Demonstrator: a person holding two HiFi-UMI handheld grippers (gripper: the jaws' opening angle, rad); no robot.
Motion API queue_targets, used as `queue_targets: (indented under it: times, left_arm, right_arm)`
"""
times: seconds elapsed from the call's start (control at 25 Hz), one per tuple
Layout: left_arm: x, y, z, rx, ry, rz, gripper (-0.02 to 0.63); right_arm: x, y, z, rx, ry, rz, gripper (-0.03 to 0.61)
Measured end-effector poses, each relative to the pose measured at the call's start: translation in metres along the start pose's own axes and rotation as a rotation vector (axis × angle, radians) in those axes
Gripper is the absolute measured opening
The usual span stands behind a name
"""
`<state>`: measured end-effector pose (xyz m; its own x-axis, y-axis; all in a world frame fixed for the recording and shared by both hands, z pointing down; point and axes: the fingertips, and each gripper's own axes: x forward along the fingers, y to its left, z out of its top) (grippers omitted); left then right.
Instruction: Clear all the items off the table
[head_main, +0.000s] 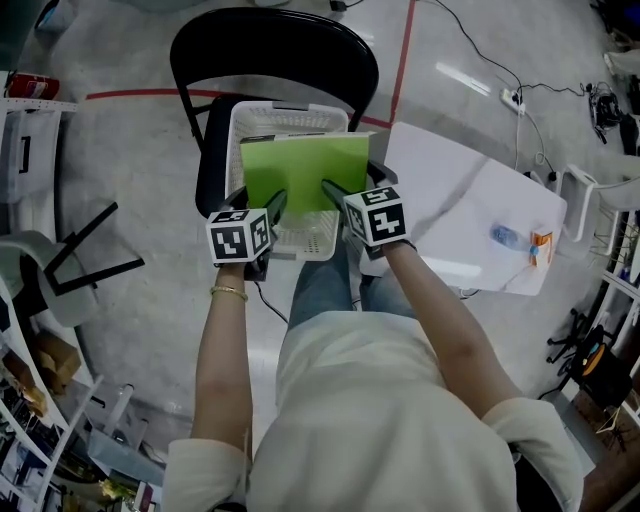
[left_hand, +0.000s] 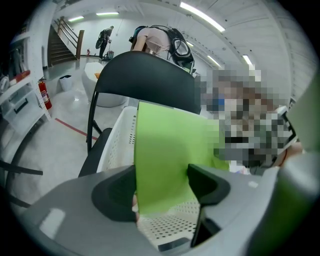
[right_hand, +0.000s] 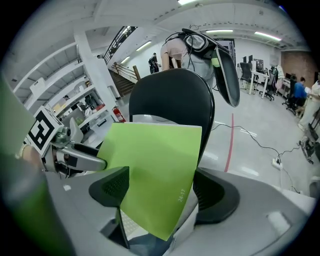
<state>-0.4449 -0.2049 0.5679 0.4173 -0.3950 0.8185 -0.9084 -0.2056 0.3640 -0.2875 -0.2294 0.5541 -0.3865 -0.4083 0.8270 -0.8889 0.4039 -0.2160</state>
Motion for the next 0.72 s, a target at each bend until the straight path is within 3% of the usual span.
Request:
queue_targets:
  times: [0.24, 0.48, 0.72]
  left_arm:
    - [0.007, 0.009, 0.005, -0.001, 0.006, 0.016, 0.321]
    - [0.000, 0.027, 0.015, 0.009, -0.052, 0.144, 0.321]
    - [-0.006, 0.020, 0.016, 0.013, -0.067, 0.133, 0.321]
  right_arm:
    - [0.004, 0.001, 0.010, 0.056, -0.028, 0.016, 0.400]
    - [0.000, 0.003, 0.026, 0.030, -0.081, 0.013, 0.399]
    - [-0.003, 0.006, 0.024, 0.005, -0.079, 0.019, 0.396]
